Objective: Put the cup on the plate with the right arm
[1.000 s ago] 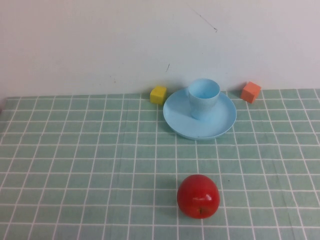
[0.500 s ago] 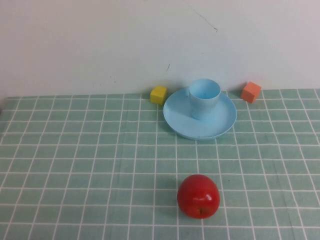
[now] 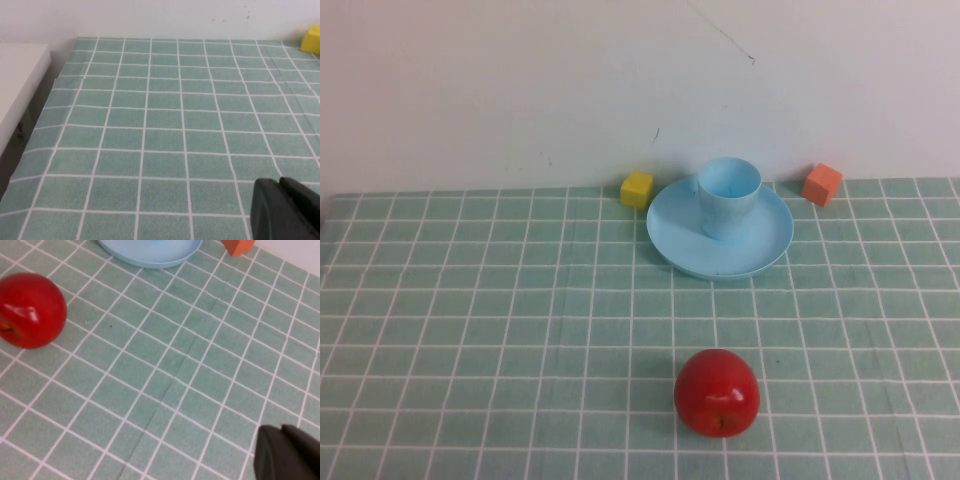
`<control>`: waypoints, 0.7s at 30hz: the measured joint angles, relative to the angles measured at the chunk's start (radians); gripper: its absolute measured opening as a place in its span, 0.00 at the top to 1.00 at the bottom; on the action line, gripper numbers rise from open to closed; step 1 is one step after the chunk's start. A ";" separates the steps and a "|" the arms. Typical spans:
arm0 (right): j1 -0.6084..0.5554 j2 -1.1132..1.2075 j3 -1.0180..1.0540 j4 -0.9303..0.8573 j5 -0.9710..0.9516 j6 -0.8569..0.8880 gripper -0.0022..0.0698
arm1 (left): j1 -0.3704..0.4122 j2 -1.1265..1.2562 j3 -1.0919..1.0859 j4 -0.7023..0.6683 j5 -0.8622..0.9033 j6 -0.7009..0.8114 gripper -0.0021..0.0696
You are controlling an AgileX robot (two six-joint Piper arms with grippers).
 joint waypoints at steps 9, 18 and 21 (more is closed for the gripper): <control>-0.033 -0.004 0.000 0.000 0.000 -0.002 0.97 | 0.000 0.000 0.000 0.000 0.000 0.000 0.98; -0.241 -0.155 0.053 0.009 -0.037 -0.004 0.97 | 0.000 0.000 0.000 0.000 0.000 0.000 0.98; -0.291 -0.233 0.127 0.022 -0.079 -0.004 0.97 | 0.000 0.000 0.000 0.000 0.000 0.000 0.98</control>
